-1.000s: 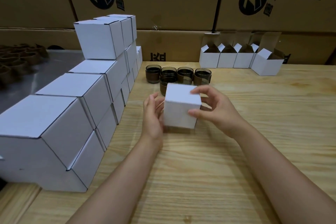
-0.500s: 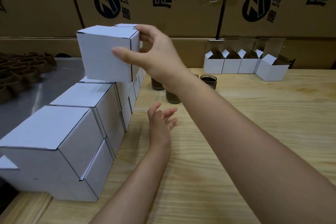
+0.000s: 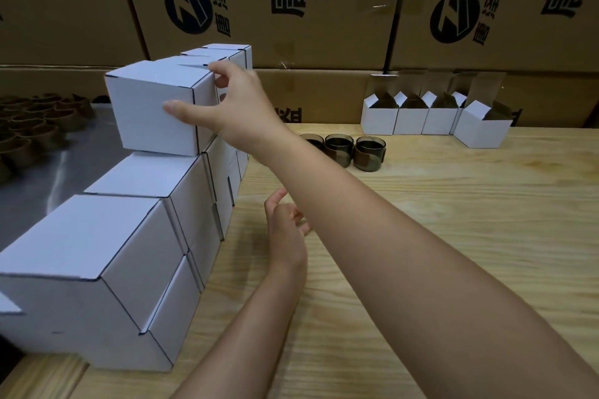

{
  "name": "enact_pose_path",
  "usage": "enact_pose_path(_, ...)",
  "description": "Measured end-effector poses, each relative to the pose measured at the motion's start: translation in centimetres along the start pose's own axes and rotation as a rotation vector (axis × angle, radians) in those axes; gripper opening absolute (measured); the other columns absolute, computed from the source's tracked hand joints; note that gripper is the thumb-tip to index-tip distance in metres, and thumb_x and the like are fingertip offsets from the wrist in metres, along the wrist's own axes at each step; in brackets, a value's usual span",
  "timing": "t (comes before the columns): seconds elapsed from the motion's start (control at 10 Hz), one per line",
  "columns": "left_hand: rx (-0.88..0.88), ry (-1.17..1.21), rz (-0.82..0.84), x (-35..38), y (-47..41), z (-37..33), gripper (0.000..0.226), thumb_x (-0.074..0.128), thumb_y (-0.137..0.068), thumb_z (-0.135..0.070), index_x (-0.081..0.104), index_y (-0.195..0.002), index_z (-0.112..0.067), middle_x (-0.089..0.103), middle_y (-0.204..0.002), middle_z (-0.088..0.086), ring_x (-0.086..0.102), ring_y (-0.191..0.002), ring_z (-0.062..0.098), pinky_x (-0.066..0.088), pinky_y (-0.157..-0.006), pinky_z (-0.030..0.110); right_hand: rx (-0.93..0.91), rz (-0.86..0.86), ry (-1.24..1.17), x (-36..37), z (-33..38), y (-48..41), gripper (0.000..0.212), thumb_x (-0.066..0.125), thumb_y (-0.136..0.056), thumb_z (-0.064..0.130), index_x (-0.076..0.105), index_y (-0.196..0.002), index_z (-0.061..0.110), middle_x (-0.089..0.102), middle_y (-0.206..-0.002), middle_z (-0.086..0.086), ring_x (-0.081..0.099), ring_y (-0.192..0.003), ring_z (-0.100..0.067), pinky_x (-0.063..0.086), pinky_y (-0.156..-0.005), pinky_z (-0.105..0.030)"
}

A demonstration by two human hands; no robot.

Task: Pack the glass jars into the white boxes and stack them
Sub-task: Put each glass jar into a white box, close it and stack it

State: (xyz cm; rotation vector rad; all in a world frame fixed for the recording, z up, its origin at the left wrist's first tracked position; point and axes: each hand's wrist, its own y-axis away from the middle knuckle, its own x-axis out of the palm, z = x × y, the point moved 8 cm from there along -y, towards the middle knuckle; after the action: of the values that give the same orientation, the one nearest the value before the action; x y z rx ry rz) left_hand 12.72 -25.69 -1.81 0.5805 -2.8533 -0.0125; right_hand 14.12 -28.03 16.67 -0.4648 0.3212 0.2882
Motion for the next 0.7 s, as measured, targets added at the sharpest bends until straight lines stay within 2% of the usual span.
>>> enact_pose_path(0.1, 0.011, 0.041, 0.003, -0.1, 0.6, -0.4, 0.035, 0.036, -0.101, -0.009, 0.042, -0.135, 0.0, 0.049, -0.104, 0.009, 0.048, -0.07, 0.005, 0.043, -0.056, 0.016, -0.012, 0.012, 0.024, 0.7, 0.1, -0.3, 0.082, 0.079, -0.076, 0.035, 0.037, -0.141, 0.01, 0.034, -0.136, -0.007, 0.038, -0.127, -0.023, 0.037, -0.108, -0.039)
enact_pose_path(0.3, 0.026, 0.077, 0.023, -0.1, 1.3, -1.0, 0.039, 0.033, -0.101, -0.006, 0.038, -0.139, -0.001, 0.049, -0.109, 0.013, 0.05, -0.076, 0.008, 0.042, -0.062, 0.017, 0.004, 0.015, 0.07, 0.7, 0.1, -0.8, 0.084, 0.078, -0.077, 0.036, 0.033, -0.142, 0.01, 0.03, -0.137, -0.007, 0.032, -0.131, -0.025, 0.034, -0.111, -0.042)
enact_pose_path(0.4, 0.021, 0.091, 0.017, 0.0, 1.6, -1.2, 0.039, 0.032, -0.101, -0.007, 0.038, -0.139, -0.003, 0.048, -0.113, 0.015, 0.05, -0.092, 0.02, 0.042, -0.07, 0.026, -0.001, 0.018, 0.062, 0.7, 0.0, -0.7, 0.085, 0.078, -0.077, 0.035, 0.031, -0.144, 0.009, 0.029, -0.137, -0.008, 0.032, -0.13, -0.026, 0.034, -0.111, -0.043)
enact_pose_path(0.5, 0.01, 0.093, 0.009, 0.0, 1.6, -1.0, 0.04, 0.03, -0.102, -0.01, 0.037, -0.141, -0.005, 0.049, -0.118, 0.019, 0.047, -0.101, 0.024, 0.042, -0.081, 0.035, -0.019, 0.003, 0.021, 0.7, -0.2, -0.4, 0.098, 0.08, -0.074, 0.038, 0.02, -0.148, 0.015, 0.024, -0.141, -0.006, 0.027, -0.133, -0.026, 0.031, -0.112, -0.044)
enact_pose_path(0.6, 0.001, 0.163, 0.037, 0.2, 1.4, -0.8, 0.039, 0.032, -0.101, -0.01, 0.037, -0.14, -0.006, 0.053, -0.121, 0.024, 0.059, -0.089, 0.021, 0.053, -0.066, 0.023, -0.067, -0.075, -0.057, -1.3, -1.1, 0.3, 0.101, 0.077, -0.074, 0.046, 0.014, -0.15, 0.024, 0.019, -0.144, 0.0, 0.019, -0.139, -0.023, 0.027, -0.111, -0.046)
enact_pose_path(0.7, 0.023, 0.175, 0.034, 0.6, 0.8, -0.6, 0.032, 0.031, -0.1, -0.01, 0.046, -0.128, -0.013, 0.064, -0.108, 0.019, 0.065, -0.09, 0.02, 0.053, -0.068, 0.025, -0.096, -0.33, -0.043, -7.2, -4.4, 0.7, 0.07, 0.063, -0.088, 0.043, 0.031, -0.145, 0.016, 0.03, -0.14, -0.005, 0.035, -0.131, -0.022, 0.036, -0.109, -0.047)
